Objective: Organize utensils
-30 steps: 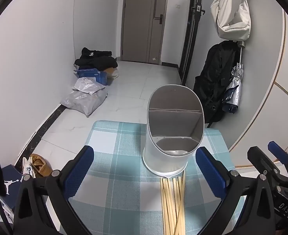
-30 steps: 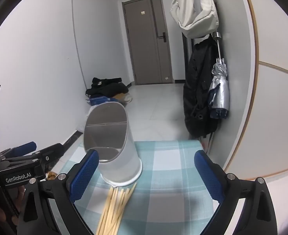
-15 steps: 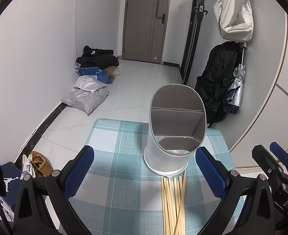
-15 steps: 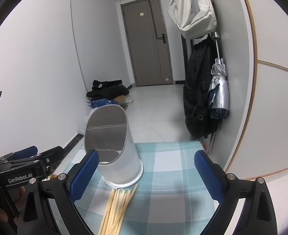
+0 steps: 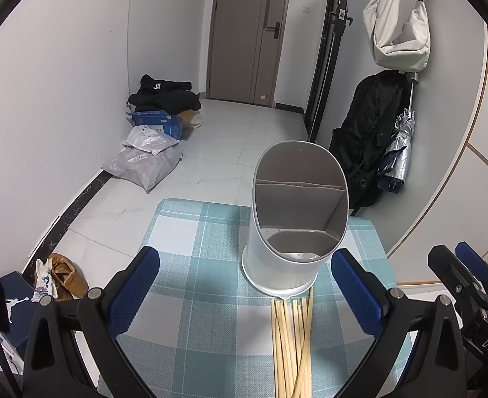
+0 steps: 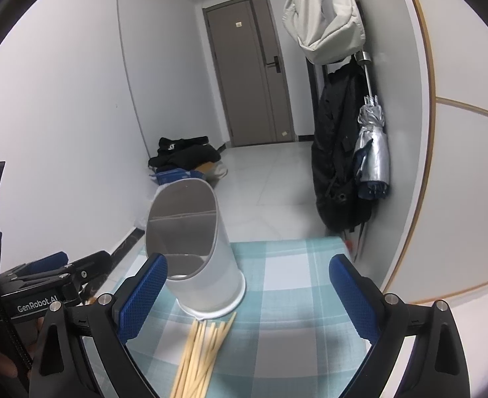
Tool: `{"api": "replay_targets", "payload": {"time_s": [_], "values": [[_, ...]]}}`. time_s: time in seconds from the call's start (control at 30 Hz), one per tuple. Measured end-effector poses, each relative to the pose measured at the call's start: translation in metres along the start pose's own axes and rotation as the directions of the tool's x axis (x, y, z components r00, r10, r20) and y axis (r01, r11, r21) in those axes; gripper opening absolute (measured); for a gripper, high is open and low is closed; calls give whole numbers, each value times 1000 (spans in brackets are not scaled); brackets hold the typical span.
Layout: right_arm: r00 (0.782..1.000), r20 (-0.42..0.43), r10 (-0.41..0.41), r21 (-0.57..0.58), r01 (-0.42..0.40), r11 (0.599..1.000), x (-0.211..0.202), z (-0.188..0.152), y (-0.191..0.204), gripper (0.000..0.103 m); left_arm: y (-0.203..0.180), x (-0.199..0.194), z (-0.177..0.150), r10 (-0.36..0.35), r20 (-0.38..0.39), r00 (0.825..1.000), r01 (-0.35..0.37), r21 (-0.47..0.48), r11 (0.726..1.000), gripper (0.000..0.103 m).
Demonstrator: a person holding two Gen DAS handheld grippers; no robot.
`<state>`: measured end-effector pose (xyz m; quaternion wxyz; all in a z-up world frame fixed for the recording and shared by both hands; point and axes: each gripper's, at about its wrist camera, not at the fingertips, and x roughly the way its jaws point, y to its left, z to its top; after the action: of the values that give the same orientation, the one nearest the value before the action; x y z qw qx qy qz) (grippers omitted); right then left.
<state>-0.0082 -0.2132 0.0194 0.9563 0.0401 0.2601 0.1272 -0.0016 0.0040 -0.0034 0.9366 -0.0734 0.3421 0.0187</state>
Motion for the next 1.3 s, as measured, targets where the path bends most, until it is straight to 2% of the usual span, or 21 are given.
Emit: {"api": "replay_targets", "payload": {"time_s": [0.17, 0.4, 1.03, 1.2, 1.3], "values": [[1000, -2, 8, 0, -8, 1000, 0, -2, -2, 99, 0, 0, 0, -2, -3, 1000, 2, -3, 1000, 102], [998, -28, 60, 11, -60, 998, 3, -3, -3, 99, -1, 1, 1, -1, -12, 1000, 1, -5, 1000, 102], [996, -27, 80, 19, -79, 997, 1, -3, -6, 99, -1, 7, 0, -4, -32, 999, 3, -20, 1000, 102], [996, -68, 63, 2, -63, 998, 9, -7, -1, 99, 3, 10, -3, 8, -48, 999, -9, -17, 1000, 102], [990, -126, 69, 7, -69, 998, 23, -11, 0, 99, 13, 17, -5, 14, -84, 996, -17, -38, 999, 102]]}}
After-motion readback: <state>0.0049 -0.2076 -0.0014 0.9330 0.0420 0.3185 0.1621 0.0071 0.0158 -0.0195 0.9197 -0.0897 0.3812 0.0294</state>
